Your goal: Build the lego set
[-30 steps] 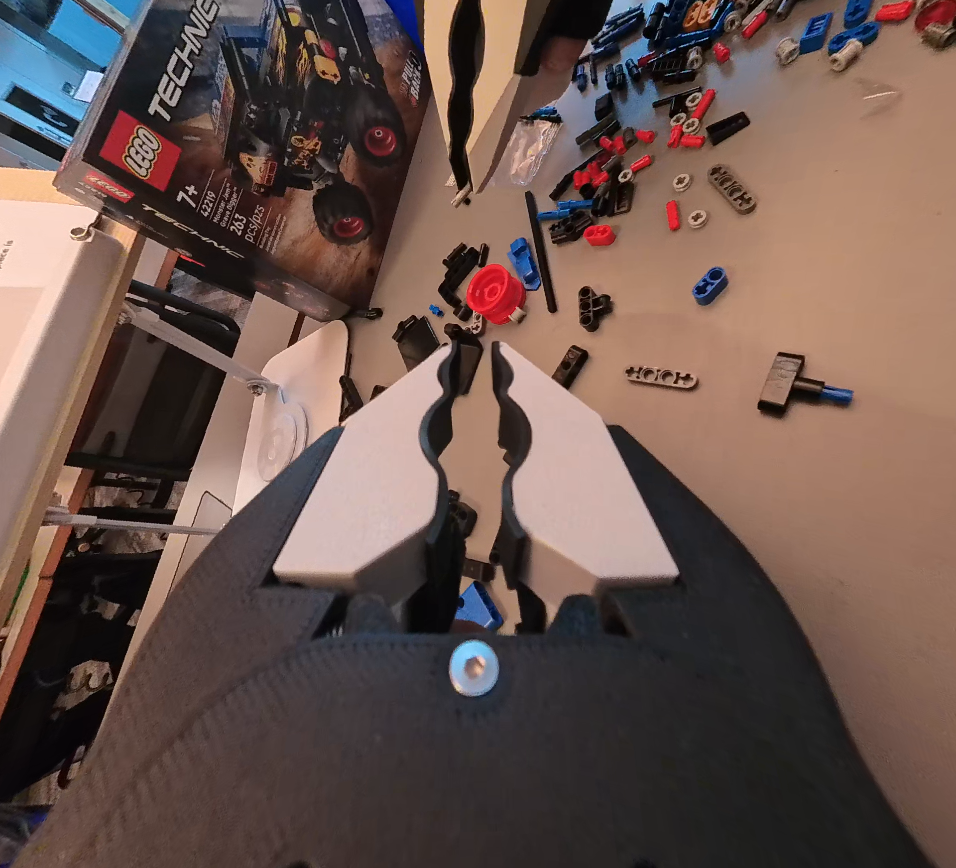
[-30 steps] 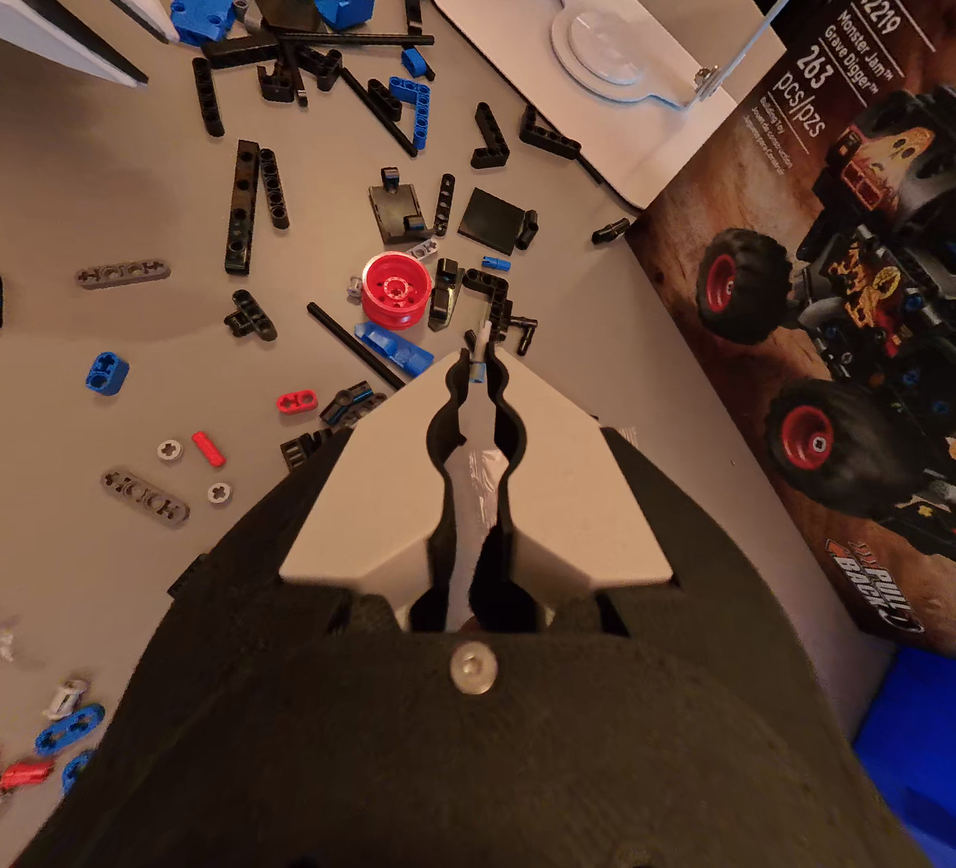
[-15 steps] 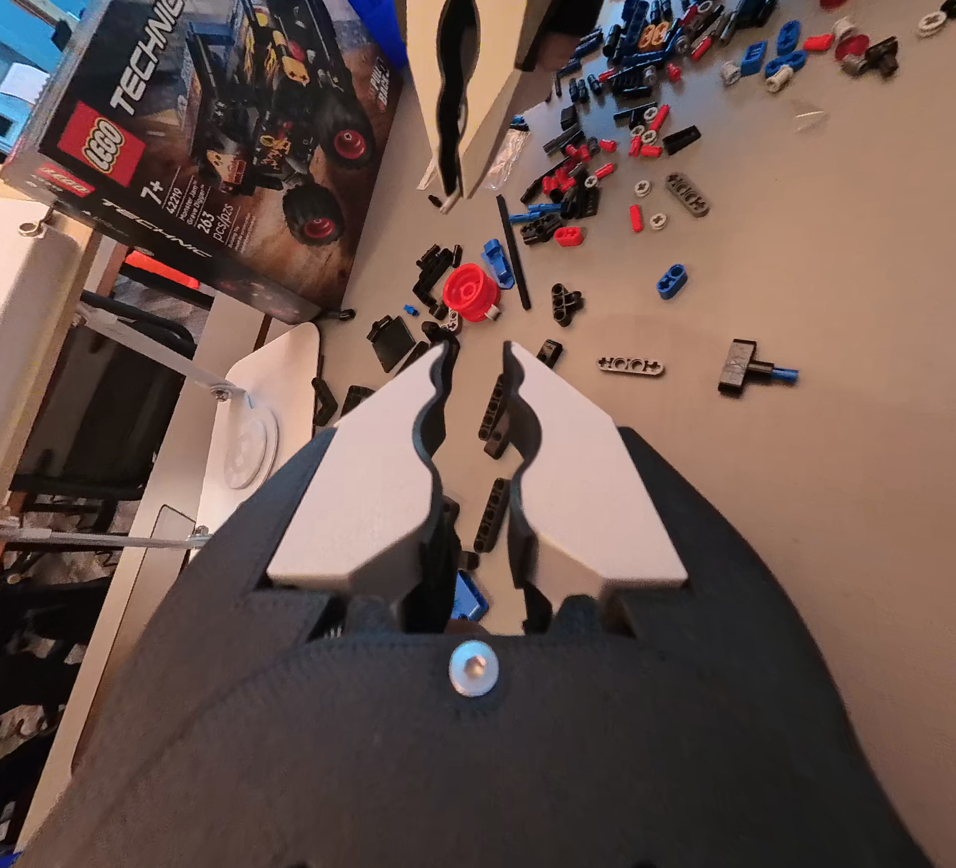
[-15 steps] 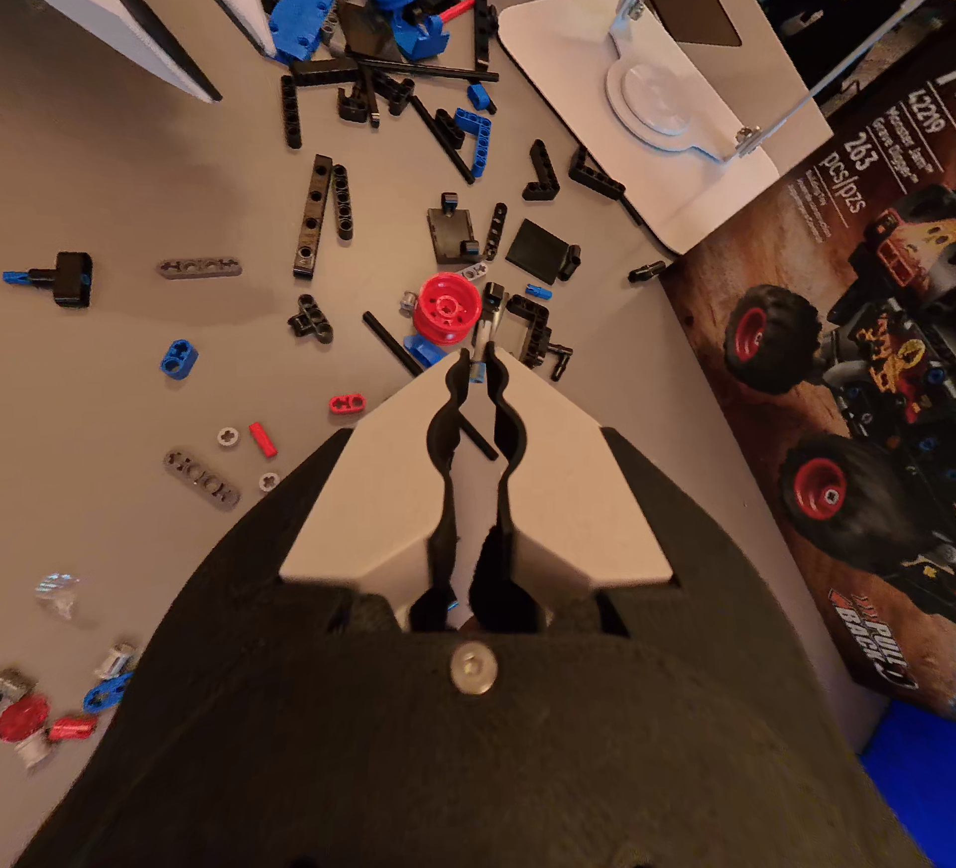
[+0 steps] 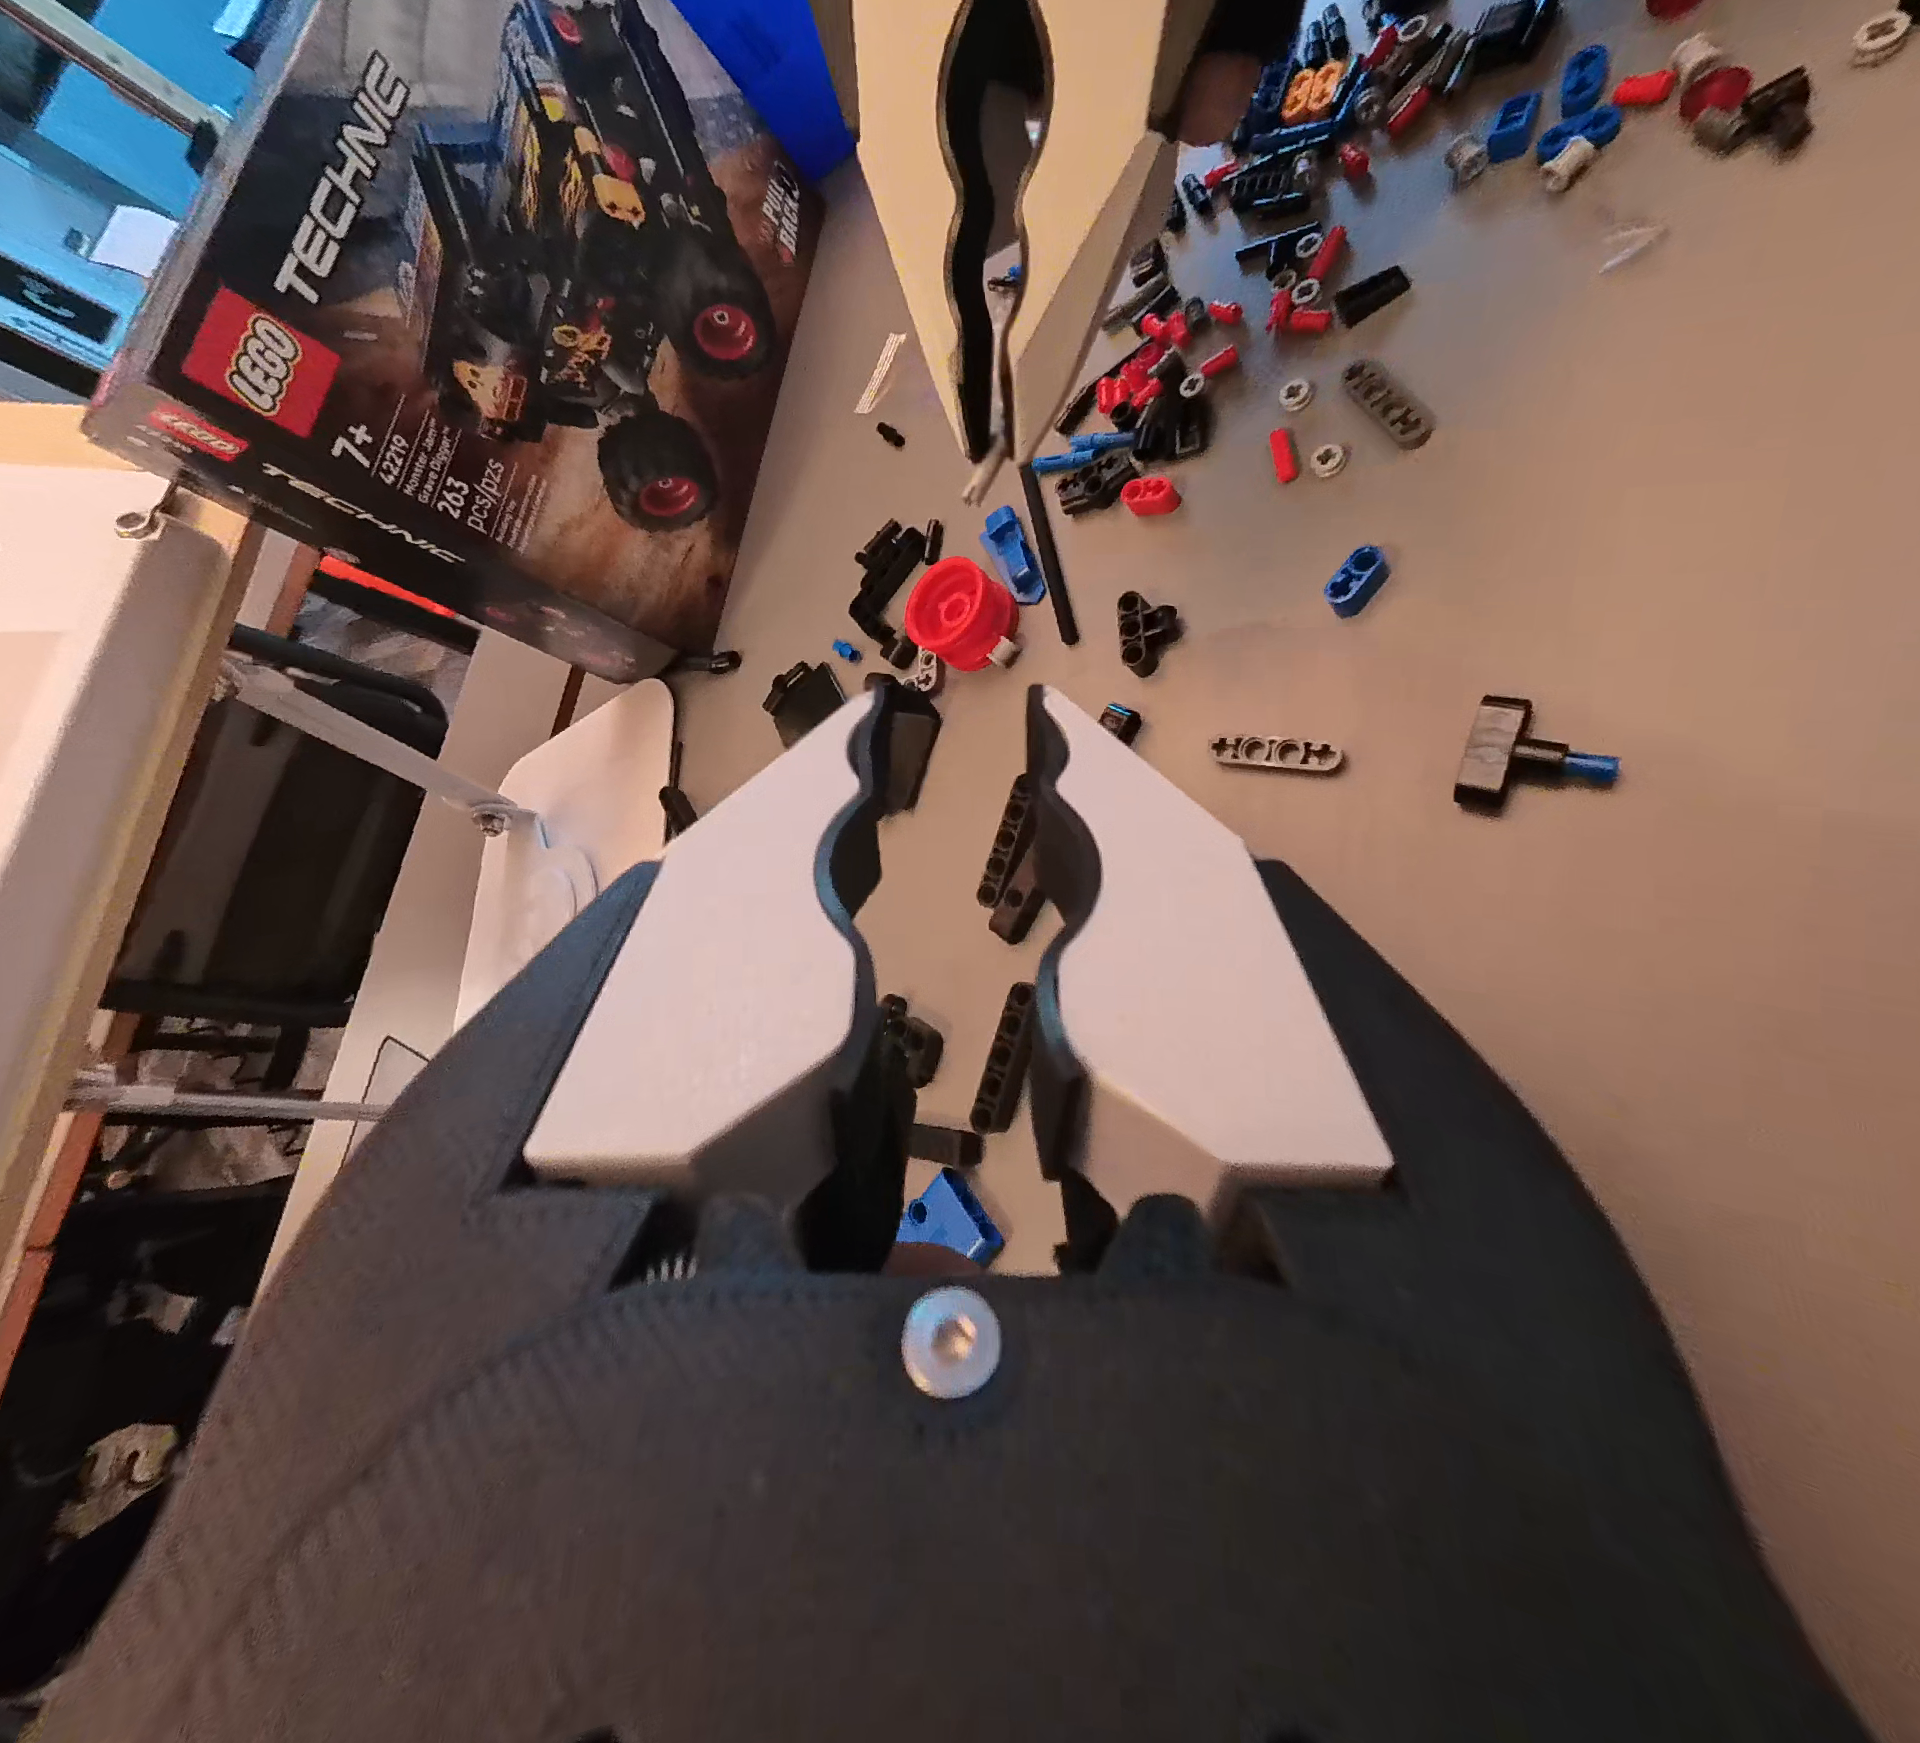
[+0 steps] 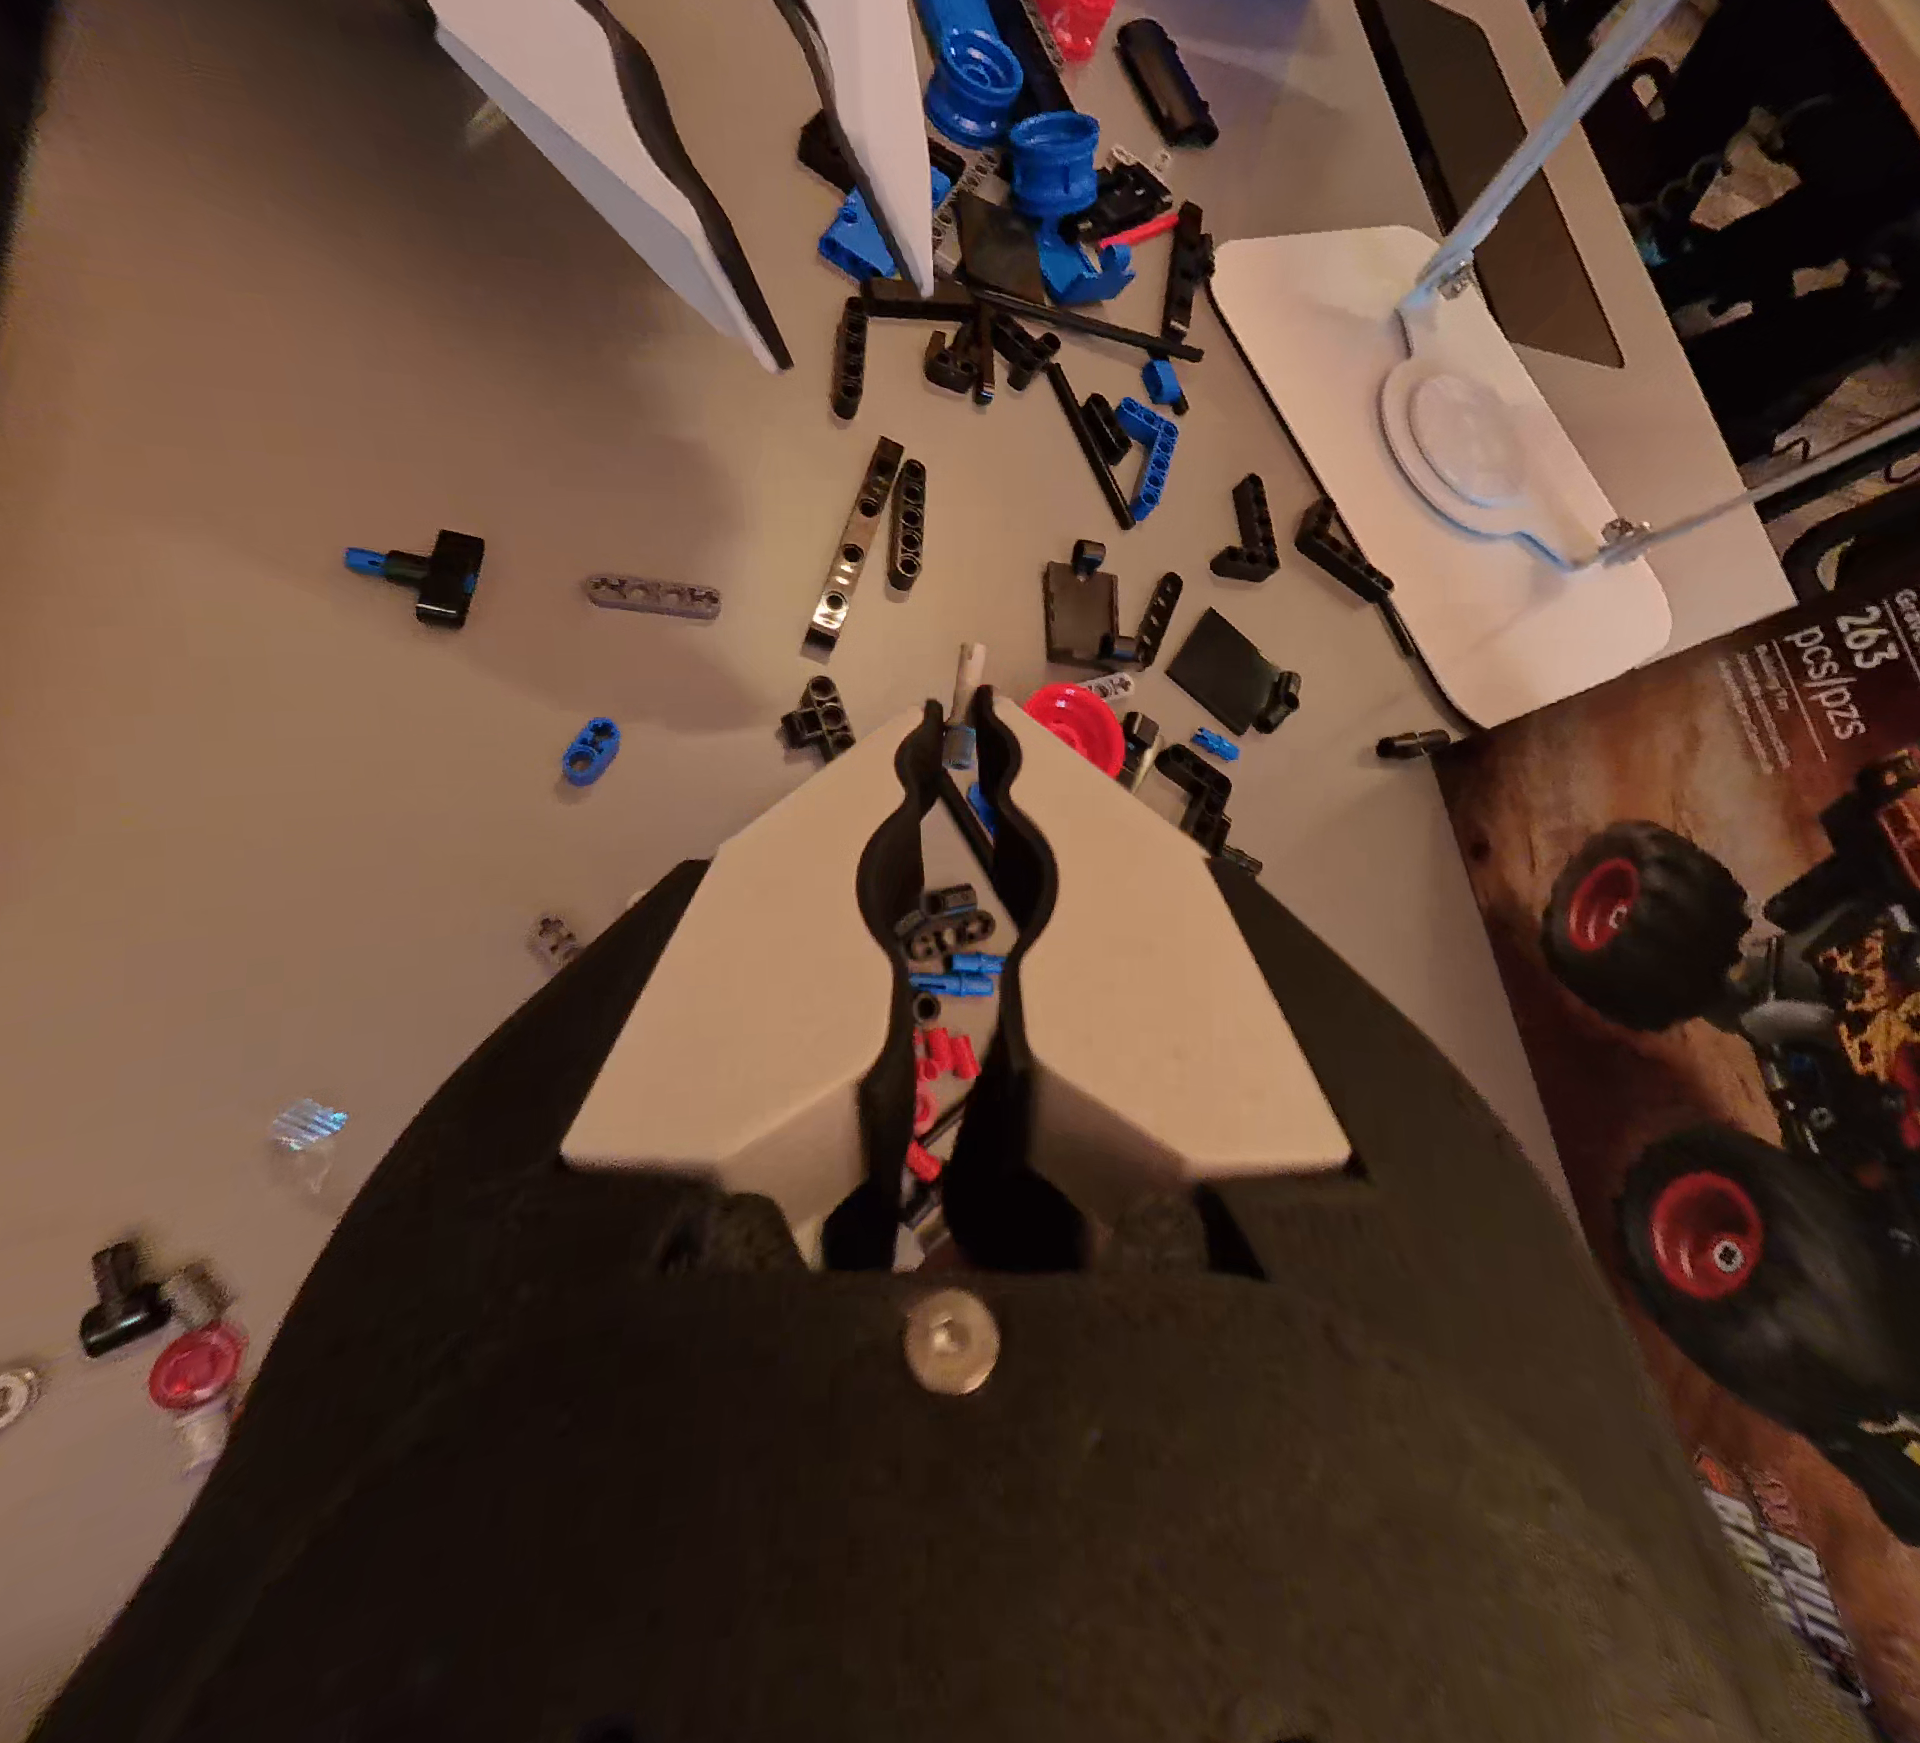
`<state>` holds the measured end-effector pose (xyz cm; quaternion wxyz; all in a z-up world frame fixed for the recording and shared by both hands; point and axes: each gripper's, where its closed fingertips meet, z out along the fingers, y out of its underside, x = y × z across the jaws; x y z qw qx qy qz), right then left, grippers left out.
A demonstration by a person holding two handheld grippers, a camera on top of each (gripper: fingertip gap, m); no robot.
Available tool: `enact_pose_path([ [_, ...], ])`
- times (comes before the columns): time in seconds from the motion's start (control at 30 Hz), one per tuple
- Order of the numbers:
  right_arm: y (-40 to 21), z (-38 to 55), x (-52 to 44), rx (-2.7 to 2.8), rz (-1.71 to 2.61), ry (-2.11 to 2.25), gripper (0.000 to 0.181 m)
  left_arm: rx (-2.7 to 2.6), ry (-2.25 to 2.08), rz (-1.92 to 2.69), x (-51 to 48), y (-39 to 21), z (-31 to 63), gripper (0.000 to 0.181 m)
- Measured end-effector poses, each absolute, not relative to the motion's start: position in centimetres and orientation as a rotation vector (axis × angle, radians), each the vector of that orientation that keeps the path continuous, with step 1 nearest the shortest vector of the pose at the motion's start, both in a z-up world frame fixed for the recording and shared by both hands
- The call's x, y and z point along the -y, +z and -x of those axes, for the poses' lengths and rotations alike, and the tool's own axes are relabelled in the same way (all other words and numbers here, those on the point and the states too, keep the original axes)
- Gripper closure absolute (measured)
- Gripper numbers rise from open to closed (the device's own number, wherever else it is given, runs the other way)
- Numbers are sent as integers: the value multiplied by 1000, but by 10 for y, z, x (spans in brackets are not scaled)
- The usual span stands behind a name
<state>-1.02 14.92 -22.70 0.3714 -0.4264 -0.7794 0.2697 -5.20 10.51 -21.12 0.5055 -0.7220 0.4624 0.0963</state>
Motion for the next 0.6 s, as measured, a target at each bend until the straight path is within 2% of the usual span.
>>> enact_pose_path([
  [0.6,-227,11,-126,2061,980,731,178,-1143,255,1710,-105,-212,44,159],
])
